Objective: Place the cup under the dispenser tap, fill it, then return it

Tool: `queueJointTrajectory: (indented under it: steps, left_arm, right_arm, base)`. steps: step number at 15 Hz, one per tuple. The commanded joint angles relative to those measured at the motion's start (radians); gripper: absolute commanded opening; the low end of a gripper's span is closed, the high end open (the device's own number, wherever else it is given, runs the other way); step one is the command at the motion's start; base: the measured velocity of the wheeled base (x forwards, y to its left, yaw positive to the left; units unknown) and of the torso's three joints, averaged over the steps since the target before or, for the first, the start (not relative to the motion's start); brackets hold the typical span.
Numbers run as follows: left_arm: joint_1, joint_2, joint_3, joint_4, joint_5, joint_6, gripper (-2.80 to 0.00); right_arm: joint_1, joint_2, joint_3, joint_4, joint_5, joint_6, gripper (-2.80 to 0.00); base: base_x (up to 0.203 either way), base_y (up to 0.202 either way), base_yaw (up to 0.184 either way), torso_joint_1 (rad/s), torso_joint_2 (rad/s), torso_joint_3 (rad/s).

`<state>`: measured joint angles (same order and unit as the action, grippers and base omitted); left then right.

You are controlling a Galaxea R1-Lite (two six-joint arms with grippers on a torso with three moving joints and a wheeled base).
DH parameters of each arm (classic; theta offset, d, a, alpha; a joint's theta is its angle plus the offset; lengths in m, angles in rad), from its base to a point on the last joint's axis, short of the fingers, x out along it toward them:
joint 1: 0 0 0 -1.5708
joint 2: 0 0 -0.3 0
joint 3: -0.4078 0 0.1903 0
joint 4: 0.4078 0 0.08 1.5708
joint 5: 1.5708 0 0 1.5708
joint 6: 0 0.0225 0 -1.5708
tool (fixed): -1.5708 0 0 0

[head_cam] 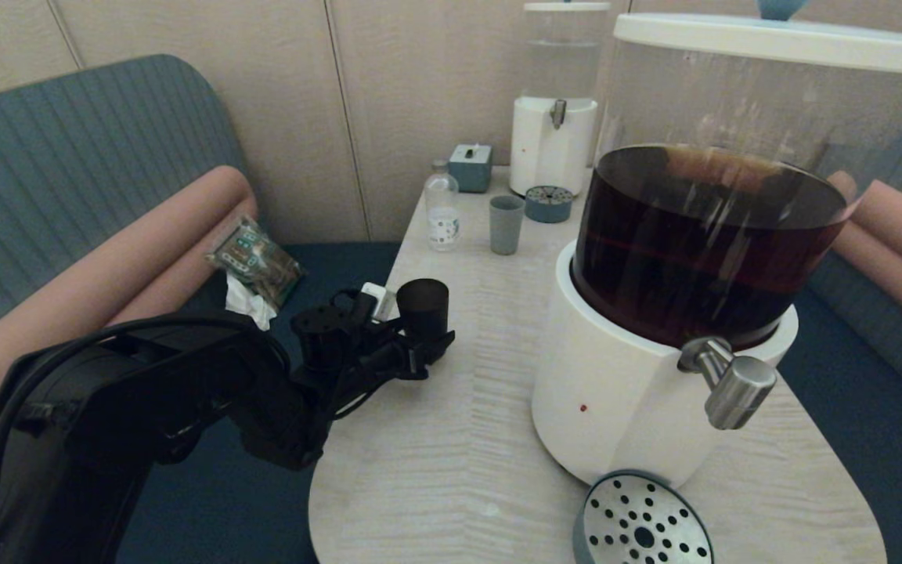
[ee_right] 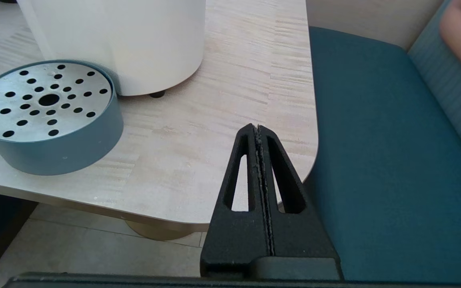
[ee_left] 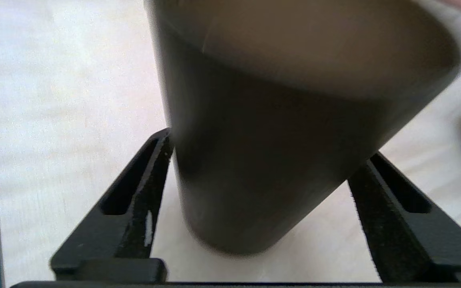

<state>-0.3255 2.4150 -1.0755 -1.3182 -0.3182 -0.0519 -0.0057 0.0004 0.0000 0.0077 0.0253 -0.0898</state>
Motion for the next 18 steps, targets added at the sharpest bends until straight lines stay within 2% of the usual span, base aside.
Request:
queueJointTrajectory:
  steps: [1, 4, 9, 14, 18]
  left_arm:
    - [-0.001, -0.018, 0.005, -0.012, -0.002, 0.000, 0.00]
    - [-0.002, -0.055, 0.044, -0.015, -0.002, 0.001, 0.00]
    - [-0.018, -0.174, 0.215, -0.029, -0.004, 0.012, 0.00]
    - [-0.024, -0.346, 0.386, -0.058, -0.006, 0.011, 0.00]
    - [-0.024, -0.515, 0.444, -0.063, -0.011, 0.006, 0.00]
  right_arm:
    - [0.000, -0.002, 0.009, 0.000, 0.001, -0.001, -2.80]
    - [0.000, -0.002, 0.009, 0.000, -0.001, -0.001, -2.80]
    - [0.000, -0.002, 0.009, 0.000, 0.000, -0.001, -2.80]
    - [0.000, -0.002, 0.009, 0.000, 0.001, -0.001, -2.80]
    - [0.000, -0.002, 0.009, 0.000, -0.001, -0.001, -2.80]
  base:
    - [0.000, 0.000, 0.000, 0.000, 0.00, 0.000]
    - [0.000, 0.000, 0.000, 0.000, 0.00, 0.000]
    - [0.000, 0.000, 0.000, 0.000, 0.00, 0.000]
    - [0.000, 0.000, 0.000, 0.000, 0.00, 0.000]
    - [0.000, 0.000, 0.000, 0.000, 0.00, 0.000]
